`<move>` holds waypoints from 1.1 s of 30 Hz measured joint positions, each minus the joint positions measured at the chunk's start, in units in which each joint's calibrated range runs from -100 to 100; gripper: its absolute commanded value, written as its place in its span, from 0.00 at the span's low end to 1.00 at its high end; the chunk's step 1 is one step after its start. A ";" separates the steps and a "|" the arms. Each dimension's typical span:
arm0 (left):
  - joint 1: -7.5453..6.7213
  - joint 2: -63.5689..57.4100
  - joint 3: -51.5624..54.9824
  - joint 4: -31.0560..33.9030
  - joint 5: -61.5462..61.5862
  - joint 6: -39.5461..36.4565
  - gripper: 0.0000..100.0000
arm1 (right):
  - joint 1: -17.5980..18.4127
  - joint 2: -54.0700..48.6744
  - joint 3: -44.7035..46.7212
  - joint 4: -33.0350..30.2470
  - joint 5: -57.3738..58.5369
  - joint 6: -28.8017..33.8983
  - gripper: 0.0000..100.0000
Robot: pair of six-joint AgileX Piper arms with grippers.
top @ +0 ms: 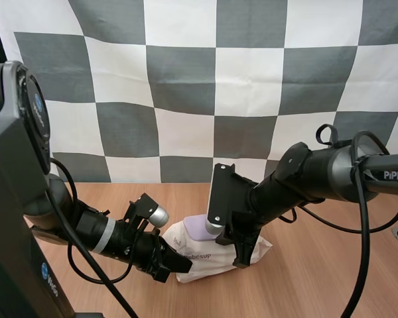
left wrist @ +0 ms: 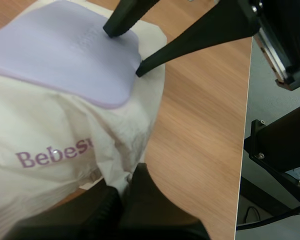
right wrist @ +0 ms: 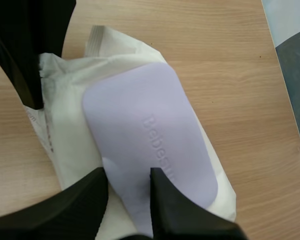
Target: Open the wet wipes lid
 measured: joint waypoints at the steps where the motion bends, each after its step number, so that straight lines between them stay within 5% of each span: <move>1: 0.00 0.00 0.00 0.00 0.00 0.00 0.00 | 0.00 0.00 0.00 0.13 0.00 0.00 0.49; 11: 0.00 0.00 0.00 0.00 0.00 0.00 0.00 | 0.00 -0.24 0.00 2.02 0.00 0.00 0.45; 21: 0.00 0.00 0.00 0.78 0.17 0.00 0.00 | 0.00 -0.24 0.11 3.75 -2.17 0.00 0.00; 33: 0.00 0.00 0.00 2.43 0.17 -0.19 0.00 | 0.00 -0.24 0.11 5.10 -4.28 0.00 0.00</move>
